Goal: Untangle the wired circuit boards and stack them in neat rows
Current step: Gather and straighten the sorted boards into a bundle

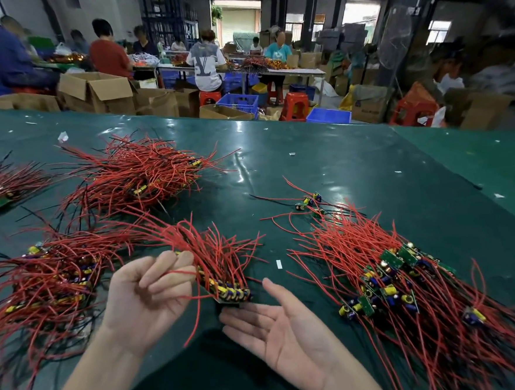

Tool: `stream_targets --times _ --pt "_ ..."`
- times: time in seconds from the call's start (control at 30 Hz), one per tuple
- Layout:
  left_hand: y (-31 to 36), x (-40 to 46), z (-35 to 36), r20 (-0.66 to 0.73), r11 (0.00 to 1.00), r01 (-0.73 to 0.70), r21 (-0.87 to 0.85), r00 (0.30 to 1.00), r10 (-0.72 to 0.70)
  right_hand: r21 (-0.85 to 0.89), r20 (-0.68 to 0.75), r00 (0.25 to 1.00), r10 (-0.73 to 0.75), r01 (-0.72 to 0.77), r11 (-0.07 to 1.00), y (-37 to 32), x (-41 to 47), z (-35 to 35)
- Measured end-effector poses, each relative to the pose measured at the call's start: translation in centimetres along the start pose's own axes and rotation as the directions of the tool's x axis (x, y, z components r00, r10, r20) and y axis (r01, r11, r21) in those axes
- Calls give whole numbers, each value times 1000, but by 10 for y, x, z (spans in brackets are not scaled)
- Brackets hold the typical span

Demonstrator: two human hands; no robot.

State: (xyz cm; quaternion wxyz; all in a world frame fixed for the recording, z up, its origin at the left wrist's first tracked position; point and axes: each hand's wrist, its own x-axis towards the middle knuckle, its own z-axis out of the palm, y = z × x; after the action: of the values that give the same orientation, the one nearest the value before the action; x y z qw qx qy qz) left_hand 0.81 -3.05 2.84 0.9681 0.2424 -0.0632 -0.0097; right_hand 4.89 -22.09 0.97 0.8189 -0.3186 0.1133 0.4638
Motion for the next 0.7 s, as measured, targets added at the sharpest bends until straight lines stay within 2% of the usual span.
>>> stream_targets --times 0.13,0.27,0.4,0.5,0.7 --pt "3 -1 -2 8 981 129 -145 992 -129 122 -3 1000 -16 16 992 2 -1 3" --pt "6 -2 -1 -10 973 131 -188 991 -135 195 -27 999 -19 23 980 4 -4 9" --pt "2 -3 1 78 957 187 -223 982 -174 105 -52 999 -4 10 994 7 -5 11" --pt "0 -4 1 68 962 197 -188 980 -187 57 -44 999 -26 28 998 7 -6 11" --pt "4 1 3 -40 986 89 -141 995 -95 -12 5 965 -263 263 965 0 -10 8"
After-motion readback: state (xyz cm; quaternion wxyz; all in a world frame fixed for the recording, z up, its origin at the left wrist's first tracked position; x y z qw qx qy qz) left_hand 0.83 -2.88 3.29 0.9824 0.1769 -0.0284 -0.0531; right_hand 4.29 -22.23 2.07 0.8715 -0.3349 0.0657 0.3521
